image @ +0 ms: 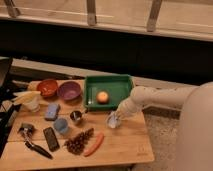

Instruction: Wipe table surface with towel

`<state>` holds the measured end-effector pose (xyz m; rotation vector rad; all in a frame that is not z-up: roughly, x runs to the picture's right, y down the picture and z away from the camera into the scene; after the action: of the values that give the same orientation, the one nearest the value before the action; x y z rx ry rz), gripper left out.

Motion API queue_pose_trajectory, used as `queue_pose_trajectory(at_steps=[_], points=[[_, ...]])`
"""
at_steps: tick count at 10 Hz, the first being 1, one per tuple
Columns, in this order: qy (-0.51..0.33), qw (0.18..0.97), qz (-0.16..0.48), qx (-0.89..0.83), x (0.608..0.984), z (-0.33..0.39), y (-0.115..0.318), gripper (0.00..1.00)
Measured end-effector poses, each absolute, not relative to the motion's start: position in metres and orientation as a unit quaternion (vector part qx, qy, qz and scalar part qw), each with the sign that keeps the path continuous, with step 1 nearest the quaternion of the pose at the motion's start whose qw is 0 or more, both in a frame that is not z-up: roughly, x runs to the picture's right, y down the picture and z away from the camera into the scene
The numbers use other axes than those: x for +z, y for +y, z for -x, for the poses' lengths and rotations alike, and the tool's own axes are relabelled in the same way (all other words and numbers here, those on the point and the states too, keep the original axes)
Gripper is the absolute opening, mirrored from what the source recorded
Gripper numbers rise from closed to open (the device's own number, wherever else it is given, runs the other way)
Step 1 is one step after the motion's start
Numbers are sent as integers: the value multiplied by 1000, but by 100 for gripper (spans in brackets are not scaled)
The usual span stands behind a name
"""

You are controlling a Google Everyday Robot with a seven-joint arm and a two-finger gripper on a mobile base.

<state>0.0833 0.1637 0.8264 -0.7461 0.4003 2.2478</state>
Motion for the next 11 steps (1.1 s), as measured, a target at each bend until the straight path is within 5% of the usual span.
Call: queue_pose_trajectory(at_steps=[7, 11], points=[[227, 325, 293, 870, 803, -133, 243, 0], [229, 296, 264, 889, 816, -191, 213, 0]])
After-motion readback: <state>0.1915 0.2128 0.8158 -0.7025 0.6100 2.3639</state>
